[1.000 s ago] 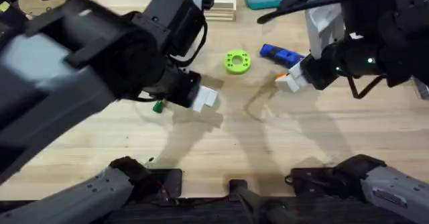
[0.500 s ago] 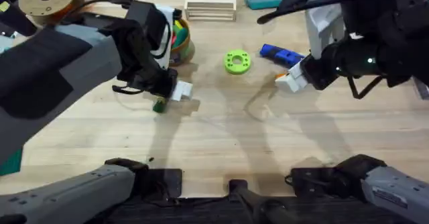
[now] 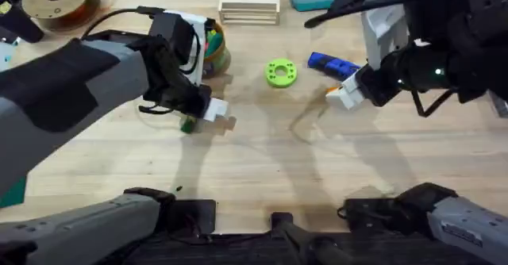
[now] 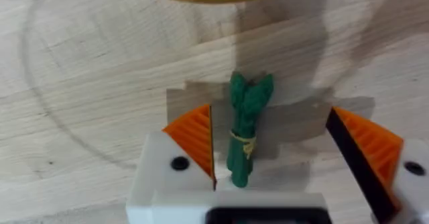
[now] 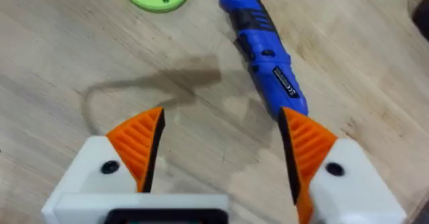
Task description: Pick up the gripper from the table and insert it into the empty holder that is missing its gripper. Then pick up a screw, insert it into the mounting hole, and use the screwdriver to tighten it. Finally, clean up the table by picking up the vegetable and placing it into the bucket.
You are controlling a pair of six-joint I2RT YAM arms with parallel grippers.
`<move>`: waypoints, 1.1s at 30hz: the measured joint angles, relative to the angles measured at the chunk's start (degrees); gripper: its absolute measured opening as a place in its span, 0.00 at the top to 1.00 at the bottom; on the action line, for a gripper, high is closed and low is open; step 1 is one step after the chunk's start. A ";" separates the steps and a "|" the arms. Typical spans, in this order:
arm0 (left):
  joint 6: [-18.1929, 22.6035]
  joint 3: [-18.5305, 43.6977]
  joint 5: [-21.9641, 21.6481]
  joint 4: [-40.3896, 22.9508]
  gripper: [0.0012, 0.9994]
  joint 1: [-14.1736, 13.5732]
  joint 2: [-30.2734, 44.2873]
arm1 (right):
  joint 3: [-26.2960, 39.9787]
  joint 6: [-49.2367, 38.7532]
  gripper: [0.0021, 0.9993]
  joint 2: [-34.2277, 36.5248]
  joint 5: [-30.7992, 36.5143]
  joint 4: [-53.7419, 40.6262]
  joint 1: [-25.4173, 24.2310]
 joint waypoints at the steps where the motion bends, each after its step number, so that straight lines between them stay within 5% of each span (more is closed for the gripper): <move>1: 0.00 0.00 0.01 -0.01 0.01 0.01 0.00 | 0.00 -0.02 0.05 0.01 0.00 0.00 0.00; 7: -0.01 0.00 0.12 -0.19 0.10 0.72 0.00 | 0.00 0.00 0.06 0.01 0.00 1.31 0.00; 18: -0.51 -0.04 -1.72 -4.13 0.11 0.81 0.00 | 0.00 0.20 0.05 0.02 0.00 1.73 0.00; 33: -0.87 -0.04 -2.64 -1.74 0.17 0.81 1.39 | 0.00 0.25 0.05 0.02 0.01 1.65 0.00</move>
